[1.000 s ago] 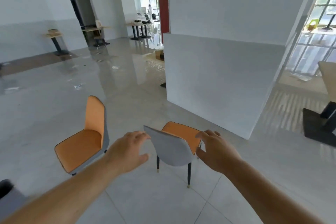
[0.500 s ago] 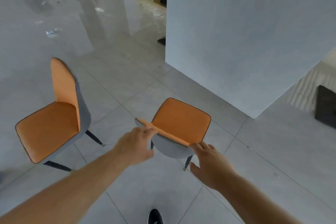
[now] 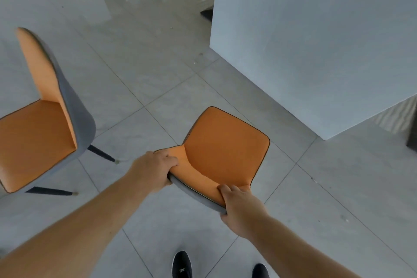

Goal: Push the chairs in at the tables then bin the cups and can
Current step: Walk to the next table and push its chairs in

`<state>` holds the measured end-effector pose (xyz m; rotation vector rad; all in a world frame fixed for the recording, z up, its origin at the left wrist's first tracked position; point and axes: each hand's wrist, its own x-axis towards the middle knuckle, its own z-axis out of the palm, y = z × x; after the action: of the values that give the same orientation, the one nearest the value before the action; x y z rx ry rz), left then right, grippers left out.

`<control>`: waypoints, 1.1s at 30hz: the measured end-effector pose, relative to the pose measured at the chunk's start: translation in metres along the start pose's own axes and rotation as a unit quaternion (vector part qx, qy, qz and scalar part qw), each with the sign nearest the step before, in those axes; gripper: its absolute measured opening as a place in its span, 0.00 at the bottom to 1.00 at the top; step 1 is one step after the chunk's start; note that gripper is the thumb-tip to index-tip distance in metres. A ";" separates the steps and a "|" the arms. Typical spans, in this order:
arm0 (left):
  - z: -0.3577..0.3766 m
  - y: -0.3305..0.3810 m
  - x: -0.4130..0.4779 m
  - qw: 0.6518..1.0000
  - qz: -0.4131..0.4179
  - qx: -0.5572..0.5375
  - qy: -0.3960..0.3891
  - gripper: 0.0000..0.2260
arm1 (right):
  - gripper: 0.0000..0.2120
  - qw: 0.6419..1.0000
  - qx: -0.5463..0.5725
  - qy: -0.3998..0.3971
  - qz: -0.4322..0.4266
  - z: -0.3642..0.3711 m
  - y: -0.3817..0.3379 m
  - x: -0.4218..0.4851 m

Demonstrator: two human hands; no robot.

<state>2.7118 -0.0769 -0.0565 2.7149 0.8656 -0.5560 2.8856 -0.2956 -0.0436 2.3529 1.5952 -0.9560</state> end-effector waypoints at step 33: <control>0.196 0.201 -0.434 0.641 -0.640 -0.418 0.069 0.13 | 0.21 0.670 -0.445 -0.019 -0.593 0.101 -0.292 -0.071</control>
<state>2.4495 -0.5210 -0.0273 0.9695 2.2873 -0.0268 2.5708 -0.2720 -0.0165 0.4756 2.6586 -0.0949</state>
